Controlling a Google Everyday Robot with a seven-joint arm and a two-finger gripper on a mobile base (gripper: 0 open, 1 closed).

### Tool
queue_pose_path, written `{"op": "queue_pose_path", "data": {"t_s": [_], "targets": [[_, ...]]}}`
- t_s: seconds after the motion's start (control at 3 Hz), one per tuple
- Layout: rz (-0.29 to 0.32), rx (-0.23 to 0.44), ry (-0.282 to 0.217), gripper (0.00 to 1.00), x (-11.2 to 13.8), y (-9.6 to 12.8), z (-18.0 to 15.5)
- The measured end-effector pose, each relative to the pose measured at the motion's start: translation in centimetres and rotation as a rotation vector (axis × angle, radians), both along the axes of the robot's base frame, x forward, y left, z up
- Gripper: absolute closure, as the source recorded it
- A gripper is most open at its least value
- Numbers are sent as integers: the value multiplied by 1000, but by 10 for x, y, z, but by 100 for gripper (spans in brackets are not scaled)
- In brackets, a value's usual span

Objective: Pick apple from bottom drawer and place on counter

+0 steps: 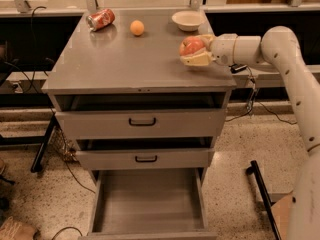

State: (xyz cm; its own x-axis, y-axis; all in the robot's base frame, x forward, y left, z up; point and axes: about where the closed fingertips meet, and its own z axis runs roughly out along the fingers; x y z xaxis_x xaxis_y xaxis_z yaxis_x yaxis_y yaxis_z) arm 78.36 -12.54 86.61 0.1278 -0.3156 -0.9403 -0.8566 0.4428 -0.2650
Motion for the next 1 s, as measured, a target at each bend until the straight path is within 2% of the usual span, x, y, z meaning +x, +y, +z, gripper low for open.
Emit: {"op": "queue_pose_path", "data": {"t_s": [0.33, 0.67, 1.0], "targets": [[-9, 13, 33, 100, 11, 3, -10], [-7, 9, 48, 86, 19, 6, -16], [0, 4, 54, 62, 23, 8, -19]]}}
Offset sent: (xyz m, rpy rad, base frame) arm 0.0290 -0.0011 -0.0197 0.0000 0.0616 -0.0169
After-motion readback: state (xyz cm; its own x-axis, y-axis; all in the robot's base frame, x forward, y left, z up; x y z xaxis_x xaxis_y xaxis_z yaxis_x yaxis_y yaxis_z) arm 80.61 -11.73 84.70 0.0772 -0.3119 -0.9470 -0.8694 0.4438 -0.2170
